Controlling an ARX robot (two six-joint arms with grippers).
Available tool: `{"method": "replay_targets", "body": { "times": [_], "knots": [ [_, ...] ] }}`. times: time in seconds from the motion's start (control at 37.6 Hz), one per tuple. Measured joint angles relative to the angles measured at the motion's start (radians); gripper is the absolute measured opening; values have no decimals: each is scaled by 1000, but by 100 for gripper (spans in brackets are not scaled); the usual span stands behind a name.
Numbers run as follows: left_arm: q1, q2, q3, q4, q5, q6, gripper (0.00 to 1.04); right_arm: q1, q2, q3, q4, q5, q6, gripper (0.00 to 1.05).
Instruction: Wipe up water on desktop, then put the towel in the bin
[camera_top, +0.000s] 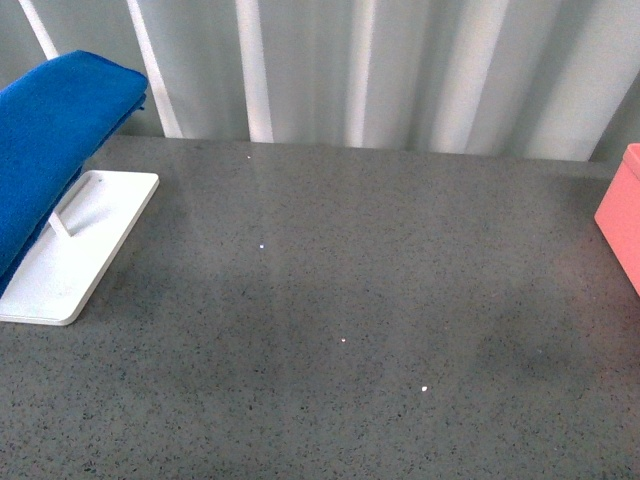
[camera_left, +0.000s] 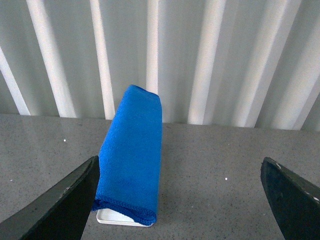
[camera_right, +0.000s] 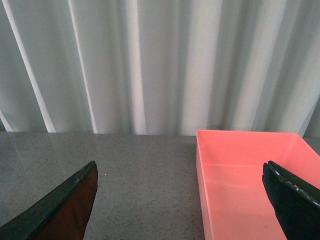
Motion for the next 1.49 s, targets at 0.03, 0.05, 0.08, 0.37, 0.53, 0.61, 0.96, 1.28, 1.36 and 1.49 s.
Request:
{"method": "replay_targets", "body": {
  "times": [0.03,0.05,0.08,0.37,0.53,0.61,0.96,1.28,1.36,1.49],
  "knots": [
    [0,0,0,0,0,0,98,0,0,0,0,0,0,98],
    [0,0,0,0,0,0,98,0,0,0,0,0,0,98],
    [0,0,0,0,0,0,98,0,0,0,0,0,0,98],
    [0,0,0,0,0,0,98,0,0,0,0,0,0,98],
    [0,0,0,0,0,0,98,0,0,0,0,0,0,98],
    [0,0,0,0,0,0,98,0,0,0,0,0,0,98],
    [0,0,0,0,0,0,98,0,0,0,0,0,0,98],
    [0,0,0,0,0,0,98,0,0,0,0,0,0,98],
    [0,0,0,0,0,0,98,0,0,0,0,0,0,98],
    [-1,2,1,-2,-7,0,98,0,0,0,0,0,0,98]
  ]
}}
